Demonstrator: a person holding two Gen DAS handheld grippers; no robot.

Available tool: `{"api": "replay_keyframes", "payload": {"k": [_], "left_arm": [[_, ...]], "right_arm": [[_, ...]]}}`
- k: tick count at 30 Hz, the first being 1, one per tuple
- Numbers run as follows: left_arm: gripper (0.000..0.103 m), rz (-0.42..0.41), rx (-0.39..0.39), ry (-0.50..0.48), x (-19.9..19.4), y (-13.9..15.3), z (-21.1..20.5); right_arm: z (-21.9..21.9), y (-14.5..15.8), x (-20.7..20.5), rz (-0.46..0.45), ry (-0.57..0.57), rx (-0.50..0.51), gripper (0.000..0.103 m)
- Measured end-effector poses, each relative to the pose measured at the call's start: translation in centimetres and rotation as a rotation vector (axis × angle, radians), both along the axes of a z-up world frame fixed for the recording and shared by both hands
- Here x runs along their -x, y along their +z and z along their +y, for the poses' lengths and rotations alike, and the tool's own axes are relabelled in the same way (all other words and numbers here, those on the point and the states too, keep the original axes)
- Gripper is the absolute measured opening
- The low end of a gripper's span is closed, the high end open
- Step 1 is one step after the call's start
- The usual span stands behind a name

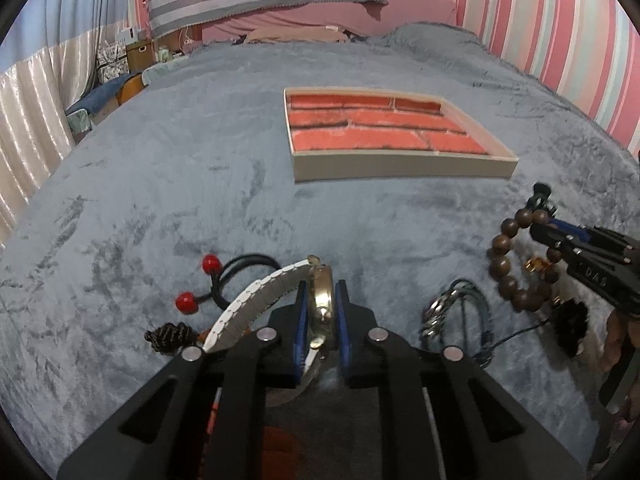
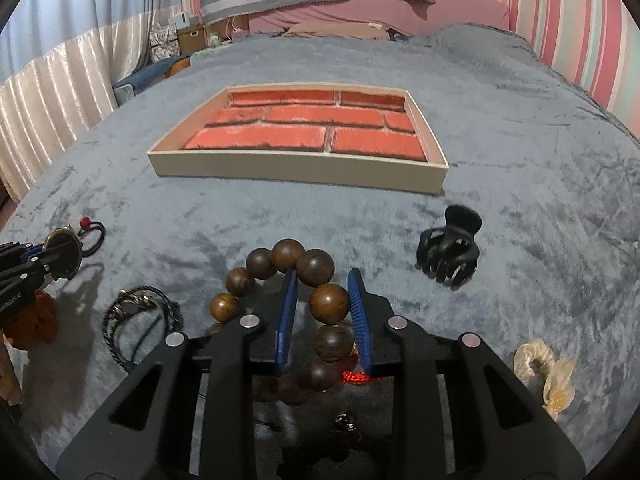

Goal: Organize jewelry
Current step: 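Carry the watch in the left tool and bracelet in the right tool to the tray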

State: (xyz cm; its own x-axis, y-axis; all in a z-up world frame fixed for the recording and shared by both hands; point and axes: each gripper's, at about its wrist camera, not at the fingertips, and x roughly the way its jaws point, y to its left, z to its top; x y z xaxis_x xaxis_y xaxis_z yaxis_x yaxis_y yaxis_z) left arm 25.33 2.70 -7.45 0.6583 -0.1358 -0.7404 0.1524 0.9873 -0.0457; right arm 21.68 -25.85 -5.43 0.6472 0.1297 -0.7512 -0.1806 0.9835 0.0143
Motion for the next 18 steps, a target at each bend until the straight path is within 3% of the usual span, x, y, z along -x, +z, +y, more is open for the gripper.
{"api": "replay_keyframes", "payload": {"k": [9,10,18], "left_arm": [[0.013,-0.071,0.073,-0.004,-1.3,4.5,0.1],[0.013,-0.075,0.084,-0.002,-1.6,4.9,0.2],[0.013,-0.094,0.109,0.007,-5.5,7.4,-0.1]], "right_arm": [[0.6,3.2,-0.6,-0.045,0.025,-0.037,0.025],[0.7,3.6,-0.9,-0.049,0.028,-0.04,0.02],[1.2,4.8,-3.9,-0.045,0.029,-0.04,0.02]]}}
